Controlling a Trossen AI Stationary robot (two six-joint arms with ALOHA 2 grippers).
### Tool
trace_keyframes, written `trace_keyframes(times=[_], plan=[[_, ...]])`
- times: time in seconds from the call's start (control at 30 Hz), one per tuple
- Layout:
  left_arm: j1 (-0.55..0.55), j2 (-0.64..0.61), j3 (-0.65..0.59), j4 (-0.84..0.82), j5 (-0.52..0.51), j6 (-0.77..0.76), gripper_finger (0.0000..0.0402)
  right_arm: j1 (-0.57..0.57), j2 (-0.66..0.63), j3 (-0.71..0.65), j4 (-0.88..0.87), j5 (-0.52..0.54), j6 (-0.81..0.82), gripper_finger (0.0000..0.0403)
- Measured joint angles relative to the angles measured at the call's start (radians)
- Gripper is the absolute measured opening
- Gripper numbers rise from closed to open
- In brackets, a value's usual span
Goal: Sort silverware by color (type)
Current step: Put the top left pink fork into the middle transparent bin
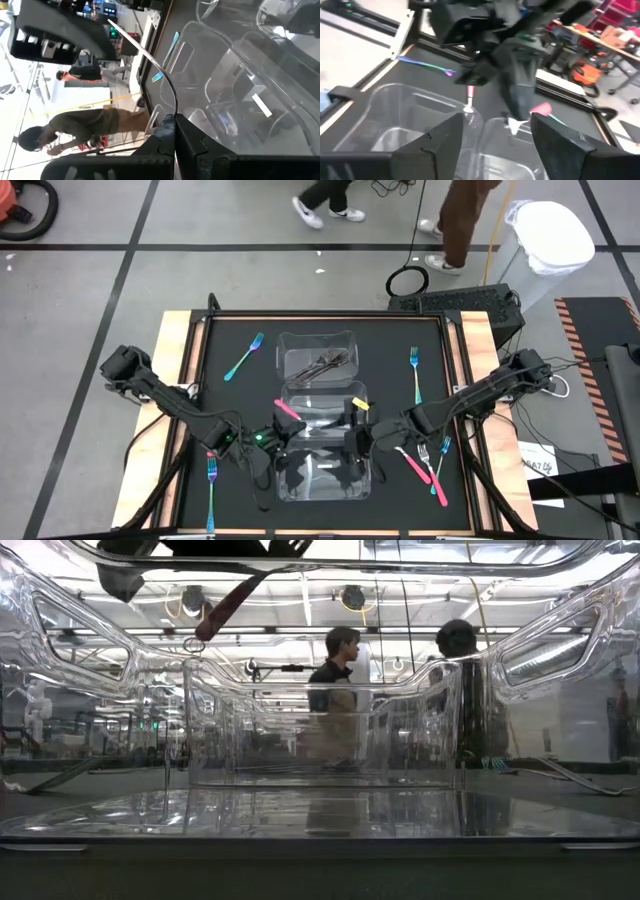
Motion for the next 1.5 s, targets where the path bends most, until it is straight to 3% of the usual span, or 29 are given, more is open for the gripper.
trace_keyframes(times=[0.63, 0.87, 1.0, 1.27, 1.37, 1.5], plan=[[0.0, 0.0, 0.018, -0.001, 0.02, -0.003, 0.0, -0.011, 0.0, 0.0, -0.016, -0.016, -0.028, 0.0013], [0.0, 0.0, 0.018, -0.001, 0.02, -0.03, 0.0008, -0.018, 0.0, 0.0, -0.014, -0.016, -0.034, 0.0005], [-0.002, 0.0, 0.018, 0.01, 0.041, -0.077, 0.0058, -0.018, 0.0, 0.0, -0.014, -0.017, -0.055, 0.0004], [-0.026, -0.007, 0.021, 0.048, 0.04, -0.179, 0.0206, -0.011, -0.012, -0.001, -0.02, -0.016, -0.09, 0.0002], [-0.051, -0.034, 0.022, 0.054, 0.03, -0.225, 0.0232, 0.007, -0.039, -0.002, -0.049, -0.016, -0.109, 0.0002], [-0.081, -0.086, 0.025, 0.048, 0.013, -0.311, 0.0236, 0.037, -0.09, -0.002, -0.101, -0.016, -0.111, 0.0001]])
